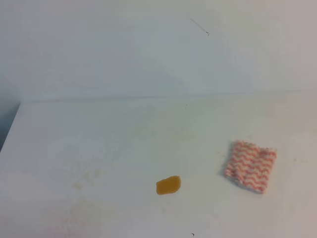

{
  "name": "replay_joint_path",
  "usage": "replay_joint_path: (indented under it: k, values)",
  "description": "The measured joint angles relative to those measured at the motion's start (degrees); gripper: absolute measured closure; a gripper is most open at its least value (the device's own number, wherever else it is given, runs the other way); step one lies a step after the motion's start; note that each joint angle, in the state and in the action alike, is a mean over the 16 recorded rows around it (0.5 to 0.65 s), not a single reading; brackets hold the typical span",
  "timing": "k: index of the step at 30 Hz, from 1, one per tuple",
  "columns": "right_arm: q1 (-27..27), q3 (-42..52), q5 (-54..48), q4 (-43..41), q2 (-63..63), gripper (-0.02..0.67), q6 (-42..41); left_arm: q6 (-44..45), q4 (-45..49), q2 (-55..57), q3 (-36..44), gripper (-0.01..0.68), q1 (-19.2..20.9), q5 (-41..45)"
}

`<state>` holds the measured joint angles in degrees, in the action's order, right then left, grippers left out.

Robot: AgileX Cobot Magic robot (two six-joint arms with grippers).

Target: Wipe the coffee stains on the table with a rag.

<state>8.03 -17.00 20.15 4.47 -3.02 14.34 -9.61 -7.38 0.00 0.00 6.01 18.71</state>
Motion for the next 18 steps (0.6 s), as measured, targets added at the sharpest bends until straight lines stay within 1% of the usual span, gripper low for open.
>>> replay_joint_path:
  k: [6,9,14,18]
  values:
    - [-0.17,-13.76,-22.93,4.29,-9.07,0.652,0.94,0.00,0.00,0.00,0.00,0.672,0.00,0.00]
    - [-0.62,-19.79,-34.21,6.99,-15.61,0.652,-0.64,0.00,0.00,0.00,0.00,0.672,0.00,0.00]
    - [-1.48,-27.17,-48.86,13.39,-26.50,0.652,-7.67,0.00,0.00,0.00,0.00,0.672,0.00,0.00]
    - [-2.17,-30.61,-55.62,21.43,-33.38,0.652,-15.86,0.00,0.00,0.00,0.00,0.672,0.00,0.00]
